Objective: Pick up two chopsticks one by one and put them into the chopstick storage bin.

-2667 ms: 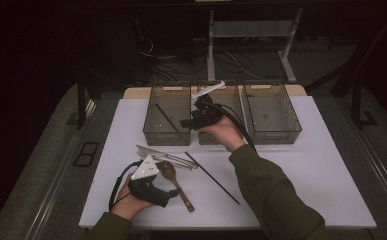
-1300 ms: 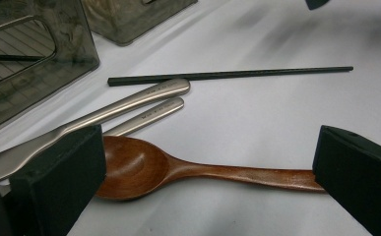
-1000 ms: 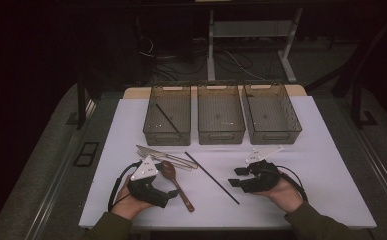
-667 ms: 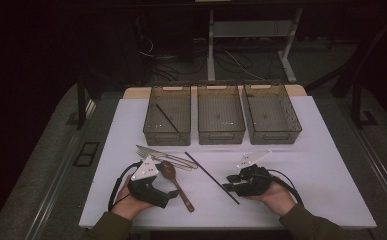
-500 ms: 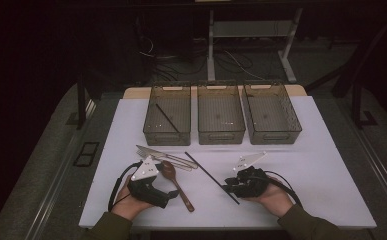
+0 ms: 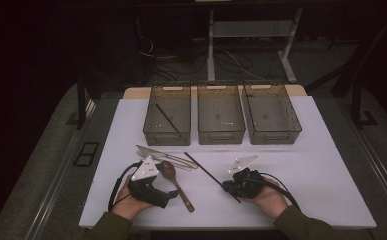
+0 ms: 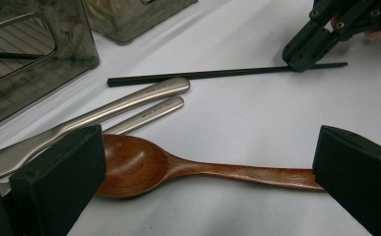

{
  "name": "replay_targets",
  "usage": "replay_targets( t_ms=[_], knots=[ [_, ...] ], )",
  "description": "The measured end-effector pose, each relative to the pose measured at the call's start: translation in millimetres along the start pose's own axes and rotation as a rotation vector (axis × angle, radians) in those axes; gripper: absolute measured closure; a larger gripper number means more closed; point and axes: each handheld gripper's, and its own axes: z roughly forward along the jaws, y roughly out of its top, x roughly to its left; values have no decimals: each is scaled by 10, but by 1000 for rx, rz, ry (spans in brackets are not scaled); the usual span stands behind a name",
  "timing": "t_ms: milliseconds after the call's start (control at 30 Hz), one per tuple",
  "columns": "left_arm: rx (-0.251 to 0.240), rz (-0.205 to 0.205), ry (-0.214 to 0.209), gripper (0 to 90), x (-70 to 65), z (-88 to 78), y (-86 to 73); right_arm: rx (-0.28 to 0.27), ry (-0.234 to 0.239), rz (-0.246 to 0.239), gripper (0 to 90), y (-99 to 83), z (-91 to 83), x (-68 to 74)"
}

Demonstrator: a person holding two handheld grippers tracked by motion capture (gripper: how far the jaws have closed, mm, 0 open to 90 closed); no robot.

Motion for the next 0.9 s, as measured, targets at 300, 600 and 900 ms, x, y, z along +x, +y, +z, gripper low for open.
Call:
replay_targets(
  t_ms=[300,600,900],
  knots=[
    [2,-1,2,0,-3,7,1,-2,-44,24,847,-12,6,-10],
    [2,-2,0,0,-1,10,-1,-12,-62,46,832,49,61,1],
    [2,1,0,0,-6,4,1,-30,-96,58,864,23,59,33]
  ],
)
